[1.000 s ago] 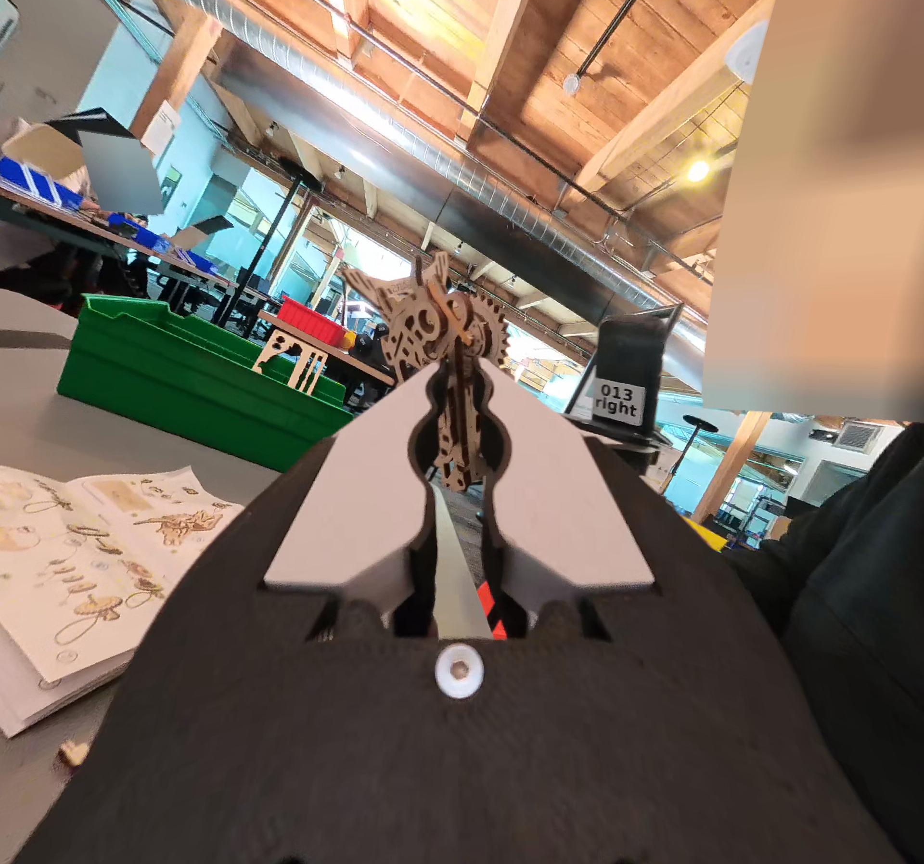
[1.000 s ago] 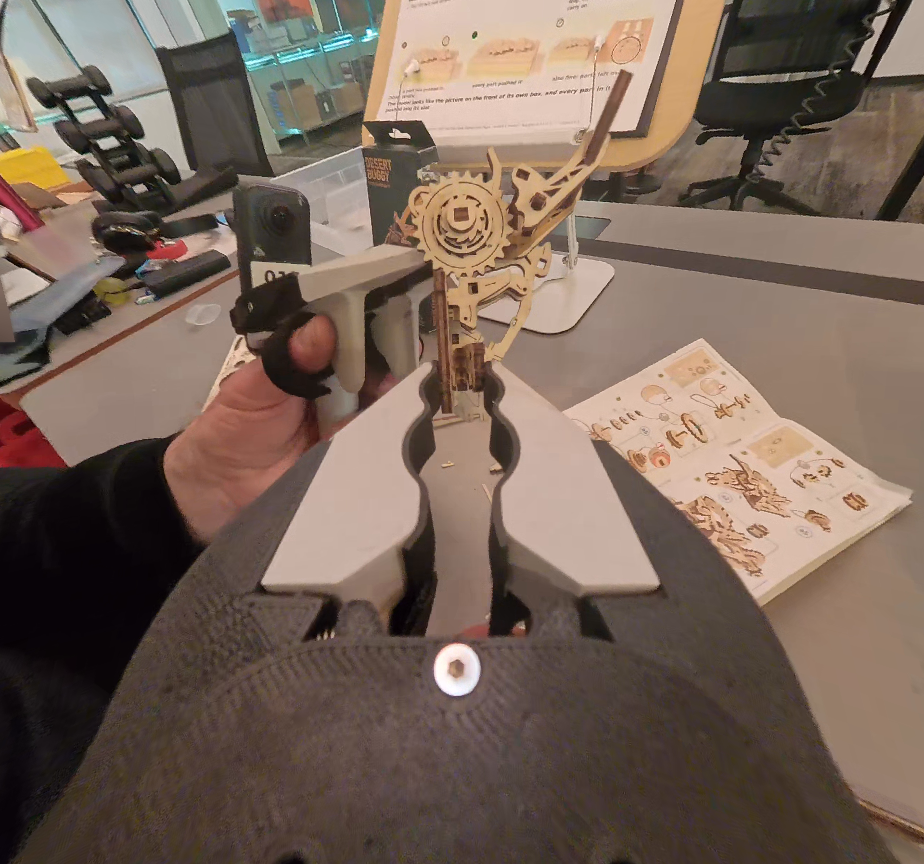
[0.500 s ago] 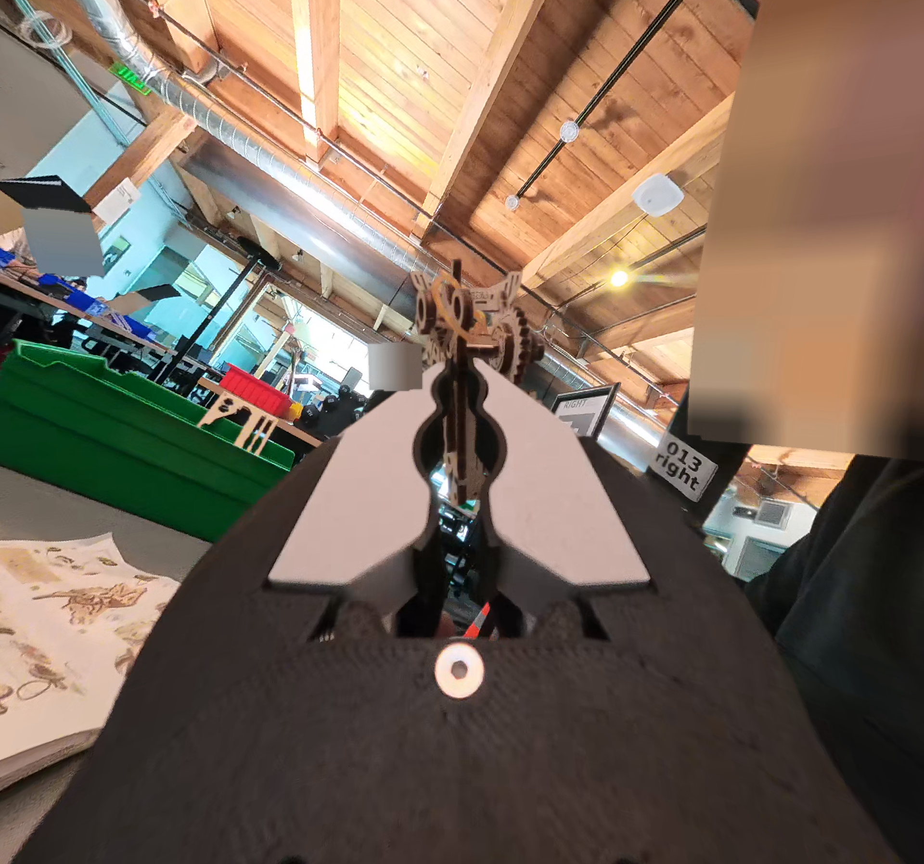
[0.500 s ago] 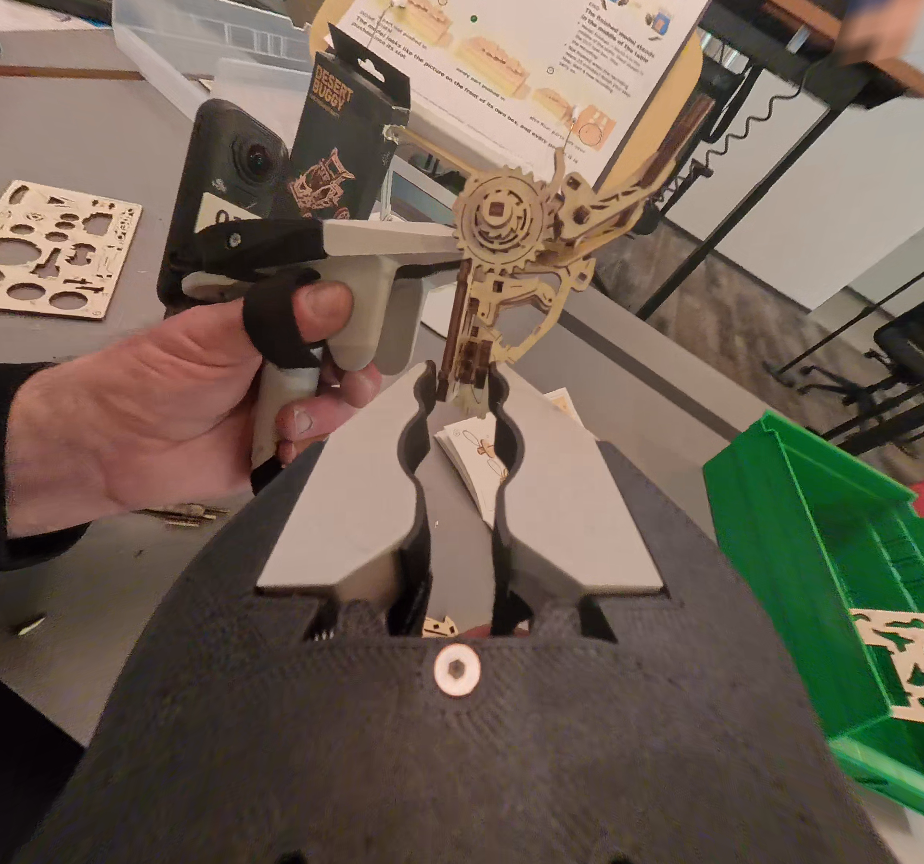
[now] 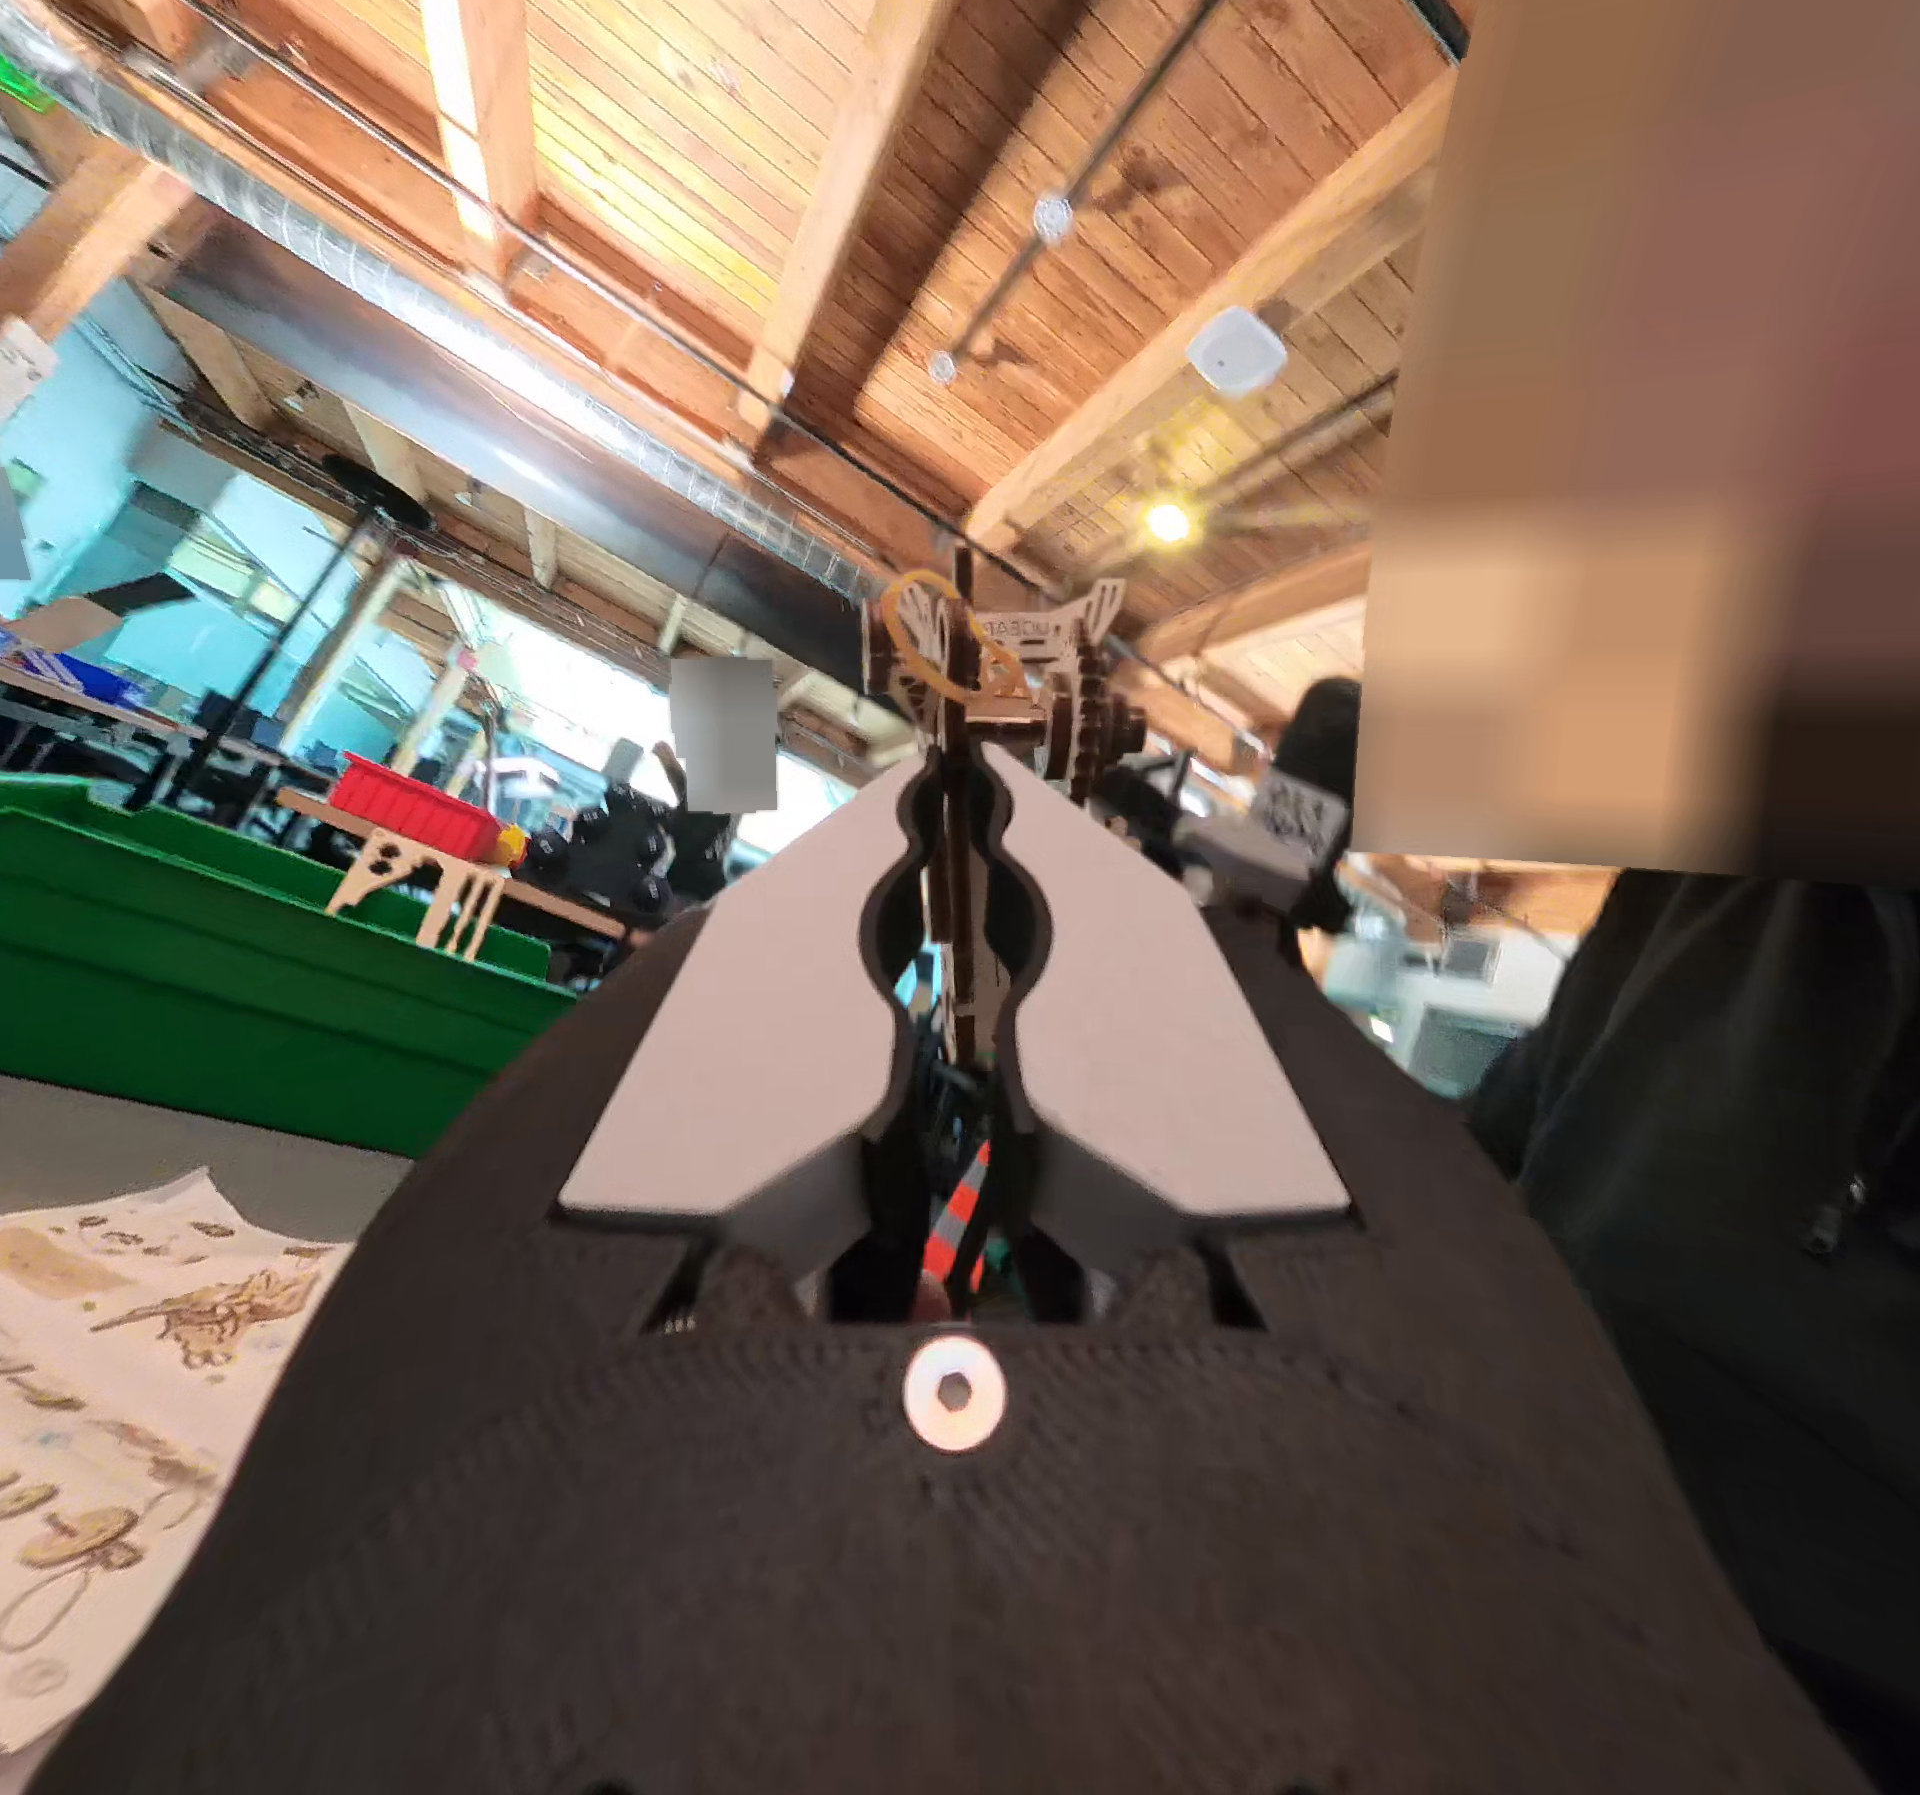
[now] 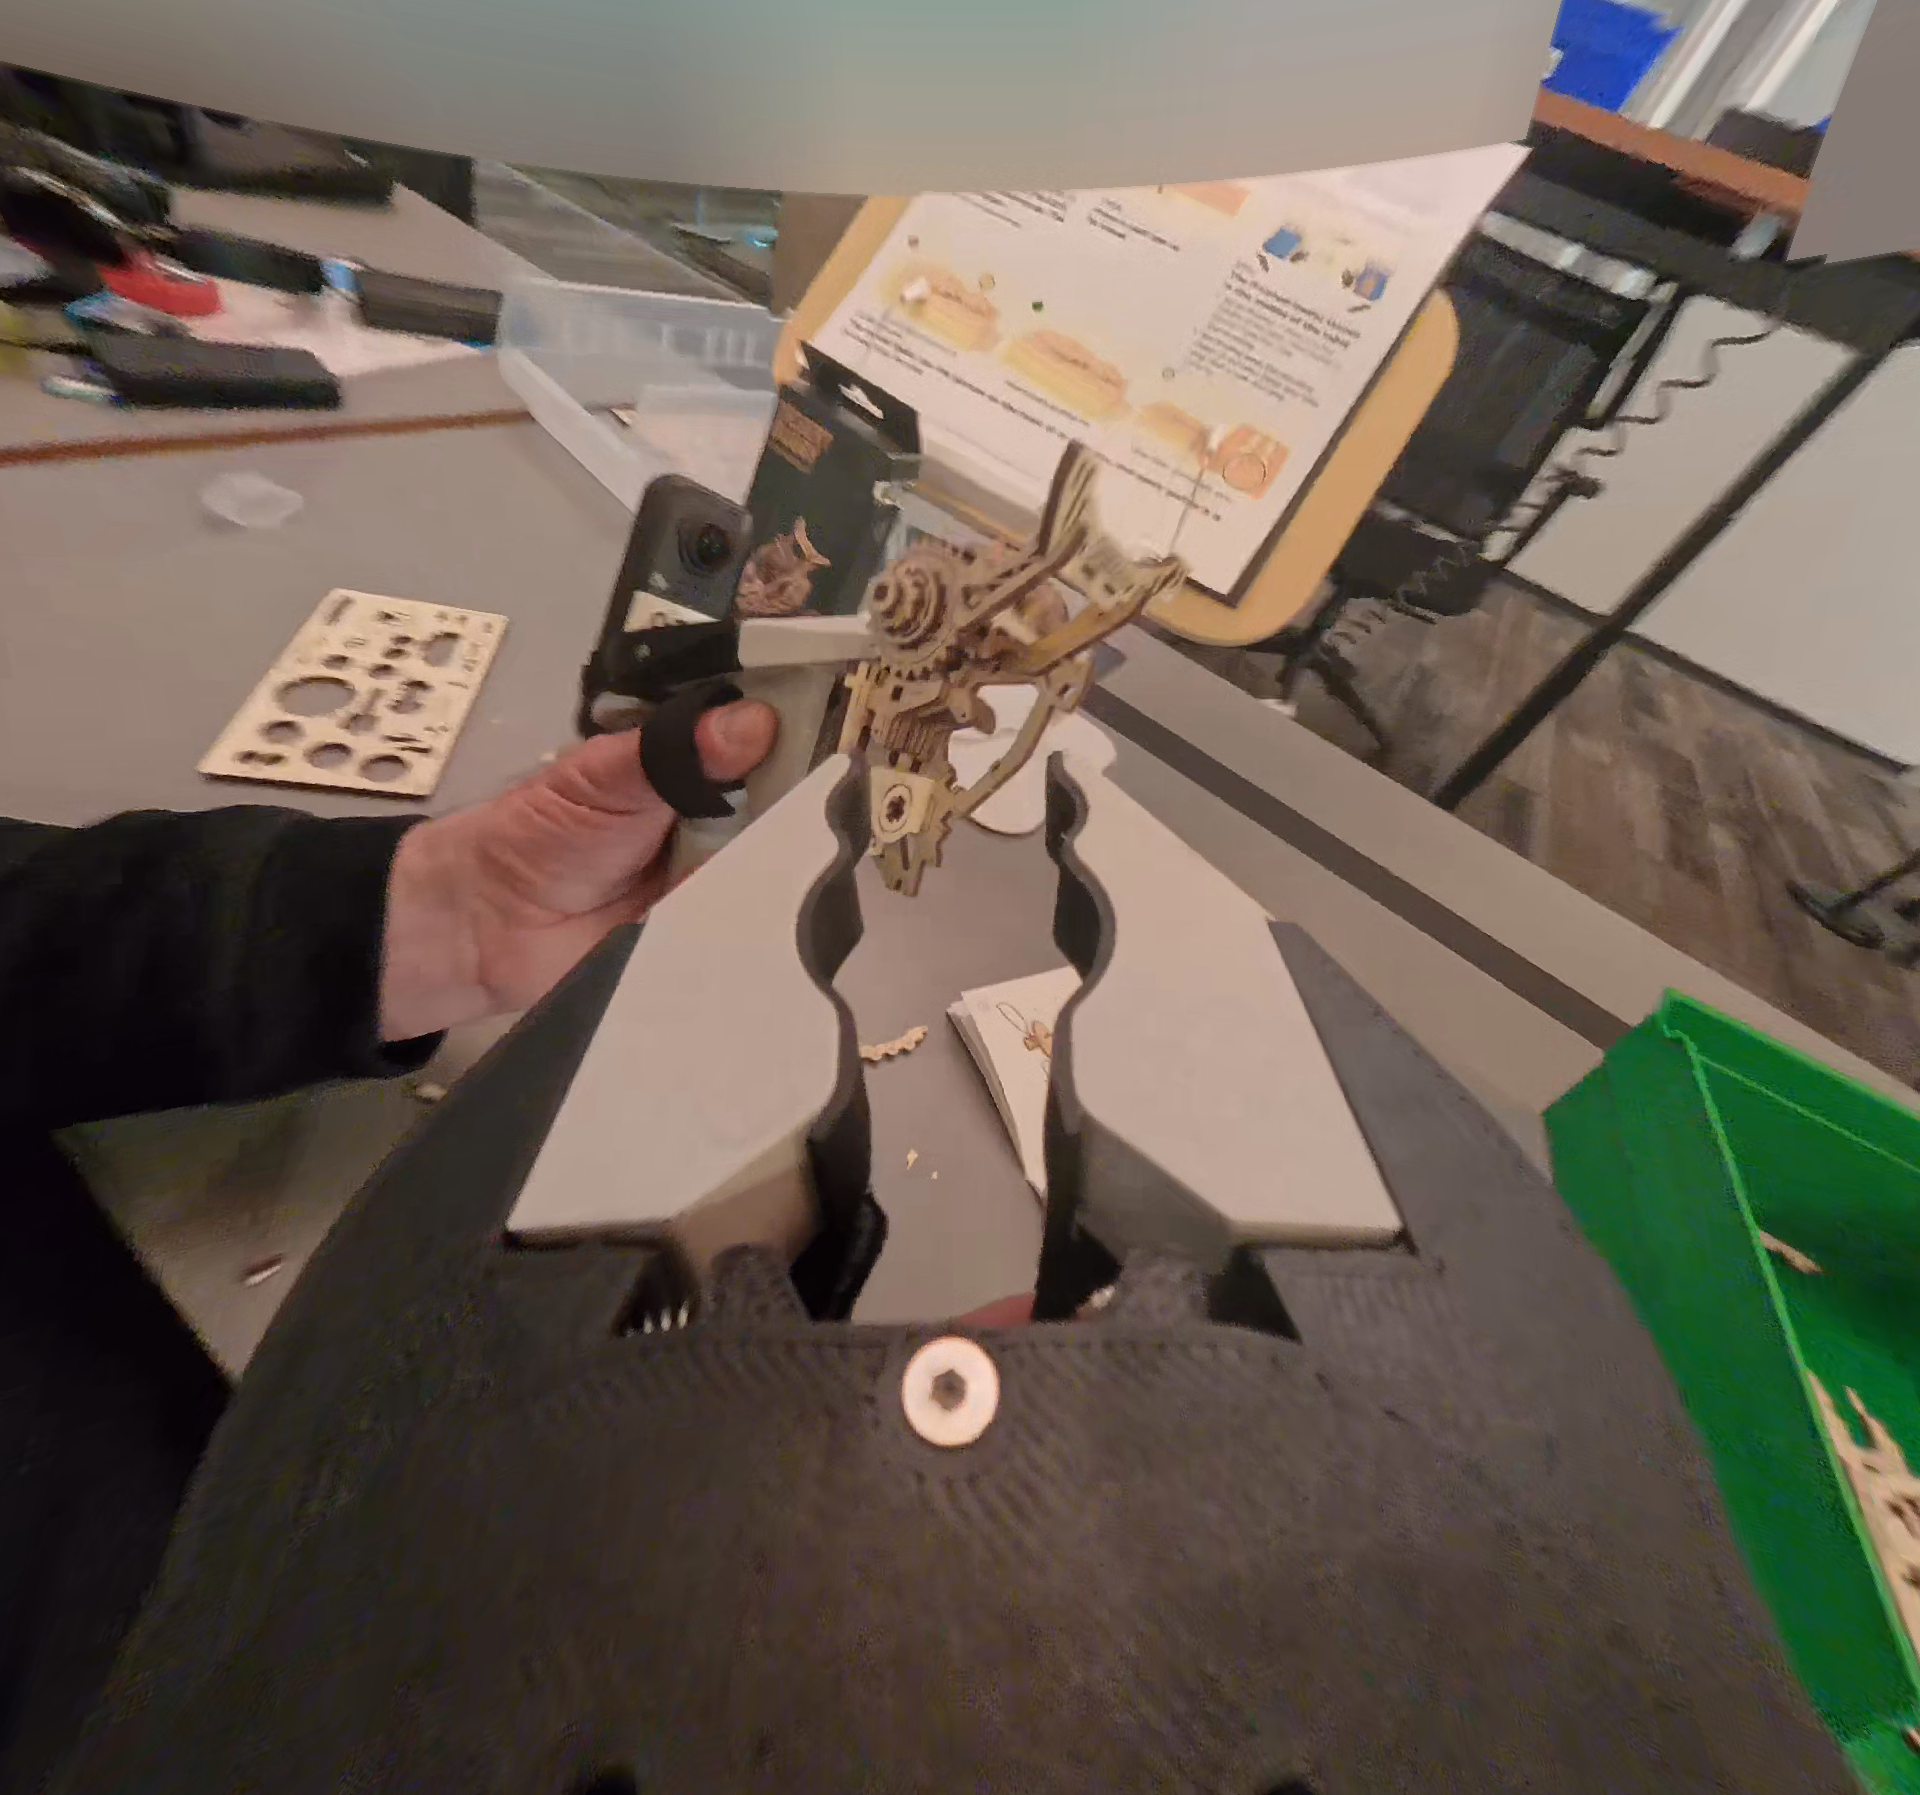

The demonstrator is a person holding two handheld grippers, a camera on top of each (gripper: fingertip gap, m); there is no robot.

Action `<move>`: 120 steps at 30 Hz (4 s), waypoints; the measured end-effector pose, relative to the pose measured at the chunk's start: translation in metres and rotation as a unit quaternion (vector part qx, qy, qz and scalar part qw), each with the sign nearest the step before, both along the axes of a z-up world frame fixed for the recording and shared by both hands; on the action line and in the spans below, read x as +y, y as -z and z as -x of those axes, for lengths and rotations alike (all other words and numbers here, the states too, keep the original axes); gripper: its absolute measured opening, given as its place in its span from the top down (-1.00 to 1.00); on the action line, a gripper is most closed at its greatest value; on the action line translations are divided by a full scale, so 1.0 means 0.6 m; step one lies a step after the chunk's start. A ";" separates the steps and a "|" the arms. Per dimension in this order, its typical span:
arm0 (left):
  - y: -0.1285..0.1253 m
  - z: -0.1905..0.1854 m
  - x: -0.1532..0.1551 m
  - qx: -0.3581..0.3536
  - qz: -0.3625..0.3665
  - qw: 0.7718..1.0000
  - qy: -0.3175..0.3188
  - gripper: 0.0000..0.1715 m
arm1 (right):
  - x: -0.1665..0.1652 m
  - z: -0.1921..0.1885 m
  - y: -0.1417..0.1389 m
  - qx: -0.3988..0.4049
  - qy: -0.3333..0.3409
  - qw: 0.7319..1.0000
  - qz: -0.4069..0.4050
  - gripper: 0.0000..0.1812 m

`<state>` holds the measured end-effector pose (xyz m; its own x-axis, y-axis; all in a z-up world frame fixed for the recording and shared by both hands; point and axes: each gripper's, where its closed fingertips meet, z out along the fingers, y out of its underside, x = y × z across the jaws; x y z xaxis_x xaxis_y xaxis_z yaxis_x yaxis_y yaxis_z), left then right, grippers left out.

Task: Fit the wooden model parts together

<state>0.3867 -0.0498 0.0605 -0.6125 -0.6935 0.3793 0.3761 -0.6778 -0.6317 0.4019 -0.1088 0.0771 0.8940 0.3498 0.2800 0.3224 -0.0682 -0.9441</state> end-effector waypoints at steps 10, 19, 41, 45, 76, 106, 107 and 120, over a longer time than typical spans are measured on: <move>0.015 -0.005 -0.030 0.028 -0.113 0.993 0.014 0.99 | 0.069 0.011 -0.053 -0.001 -0.168 0.958 0.232 0.74; 0.024 -0.011 -0.031 0.059 -0.146 0.988 -0.011 0.99 | 0.107 0.034 0.002 -0.131 -0.219 0.885 0.390 0.75; 0.018 -0.009 -0.015 0.075 -0.150 0.984 -0.061 0.99 | 0.099 0.020 0.035 -0.243 -0.204 0.855 0.409 0.96; 0.017 -0.008 -0.014 0.075 -0.149 0.984 -0.064 0.99 | 0.100 0.021 0.033 -0.192 -0.213 0.860 0.422 0.97; 0.035 -0.011 0.014 0.102 -0.126 0.983 -0.085 0.99 | 0.132 0.028 0.044 -0.259 -0.253 0.862 0.354 0.96; 0.079 -0.003 0.092 0.130 -0.044 0.986 -0.093 0.99 | 0.216 0.031 0.076 0.035 -0.291 0.894 0.339 1.00; 0.078 -0.003 0.092 0.130 -0.044 0.986 -0.092 0.99 | 0.216 0.030 0.076 0.034 -0.291 0.895 0.337 1.00; 0.078 -0.003 0.090 0.127 -0.042 0.987 -0.089 1.00 | 0.223 0.029 0.069 0.012 -0.294 0.894 0.337 1.00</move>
